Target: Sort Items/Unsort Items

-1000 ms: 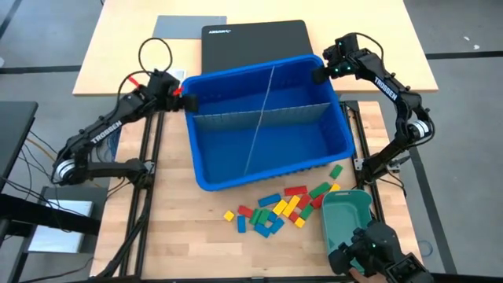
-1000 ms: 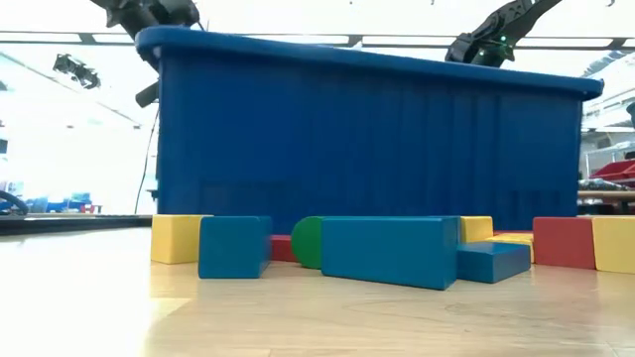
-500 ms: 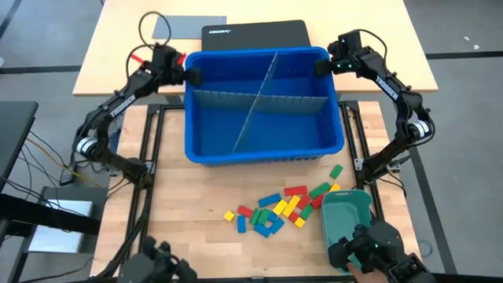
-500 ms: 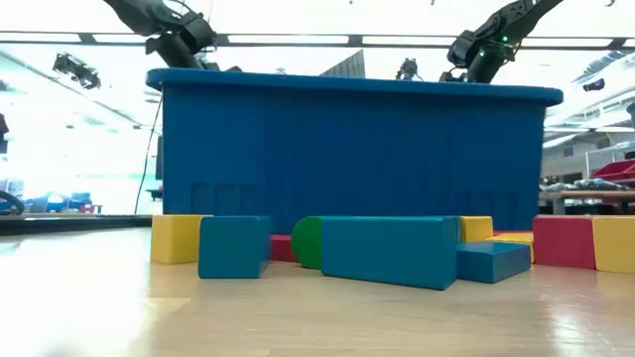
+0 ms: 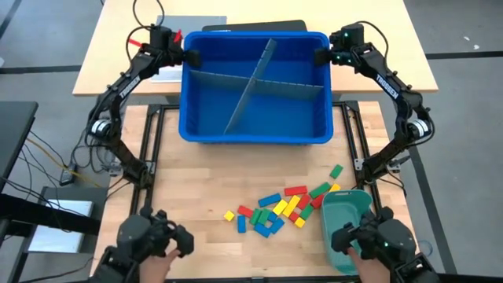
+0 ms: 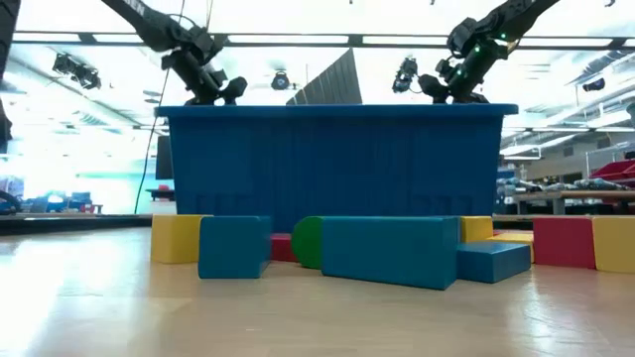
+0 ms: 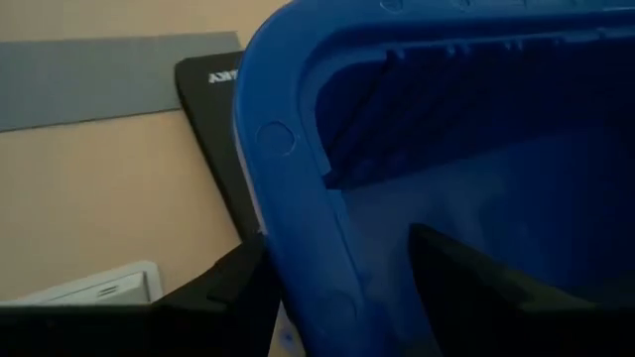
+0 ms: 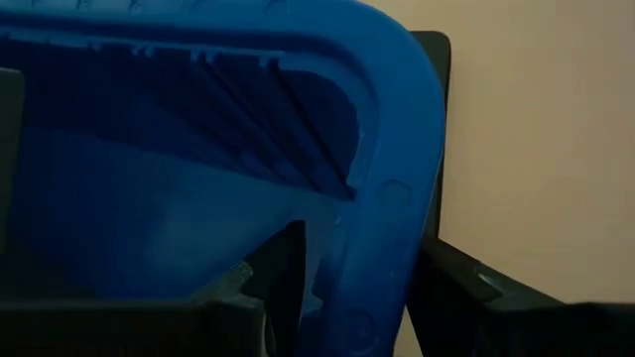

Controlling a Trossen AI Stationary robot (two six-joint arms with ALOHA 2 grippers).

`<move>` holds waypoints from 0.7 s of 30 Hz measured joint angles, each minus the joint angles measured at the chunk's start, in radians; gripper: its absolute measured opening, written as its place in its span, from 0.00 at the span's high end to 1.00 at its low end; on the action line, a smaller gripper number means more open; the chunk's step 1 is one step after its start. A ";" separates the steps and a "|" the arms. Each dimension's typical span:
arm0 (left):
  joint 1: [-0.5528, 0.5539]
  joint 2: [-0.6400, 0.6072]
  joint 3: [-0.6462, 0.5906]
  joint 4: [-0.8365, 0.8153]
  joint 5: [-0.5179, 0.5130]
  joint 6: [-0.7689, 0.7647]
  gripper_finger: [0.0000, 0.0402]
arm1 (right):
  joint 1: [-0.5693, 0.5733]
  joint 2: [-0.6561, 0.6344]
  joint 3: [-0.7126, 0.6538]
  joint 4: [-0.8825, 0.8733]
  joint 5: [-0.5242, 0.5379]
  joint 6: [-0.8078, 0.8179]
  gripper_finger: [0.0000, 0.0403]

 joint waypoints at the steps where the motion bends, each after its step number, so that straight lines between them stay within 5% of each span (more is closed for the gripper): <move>1: 0.007 0.014 0.000 0.008 0.011 0.001 0.46 | -0.003 0.001 0.000 0.004 0.000 0.001 0.62; 21: 0.066 0.055 -0.004 0.099 0.019 0.086 0.46 | -0.032 0.108 0.002 0.158 0.024 -0.038 0.62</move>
